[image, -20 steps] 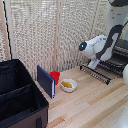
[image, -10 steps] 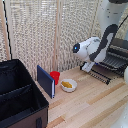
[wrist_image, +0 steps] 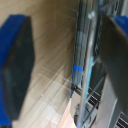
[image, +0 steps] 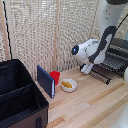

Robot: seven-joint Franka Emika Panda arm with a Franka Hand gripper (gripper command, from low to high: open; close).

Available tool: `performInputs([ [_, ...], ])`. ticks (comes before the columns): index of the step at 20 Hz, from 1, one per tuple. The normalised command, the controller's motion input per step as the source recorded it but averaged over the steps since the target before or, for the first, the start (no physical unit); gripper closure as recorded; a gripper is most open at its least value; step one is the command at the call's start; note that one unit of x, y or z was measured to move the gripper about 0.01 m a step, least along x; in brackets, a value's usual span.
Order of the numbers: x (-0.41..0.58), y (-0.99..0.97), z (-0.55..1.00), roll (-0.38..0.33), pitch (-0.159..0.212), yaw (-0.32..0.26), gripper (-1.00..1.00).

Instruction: Gently stretch your hand towards the oven tray's handle, obtaining a firm grip, and draw it cautiously out of the oven. Transition your grip to the hot dog bowl, gingerly seizing the edge, and elevate it from the surface. Hover the bowl over the tray, delicately lower it, and temper your grip, establishing the bowl's equilibrium.

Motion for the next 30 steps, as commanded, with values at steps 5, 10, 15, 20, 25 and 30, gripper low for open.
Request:
performInputs([
  [5, 0.133, 0.26, 0.36, 0.042, -0.021, -0.102, -1.0],
  [10, 0.118, 0.36, 0.63, 0.009, -0.022, -0.181, -1.0],
  [15, 0.001, 0.33, 0.67, 0.089, -0.041, -0.227, -1.0],
  [20, -0.002, 0.22, 0.59, 0.151, -0.044, -0.256, -1.0],
  [25, -0.001, 0.21, 0.51, 0.184, -0.027, -0.255, -1.0],
  [30, -0.003, 0.18, 0.45, 0.207, -0.009, -0.257, -1.0],
])
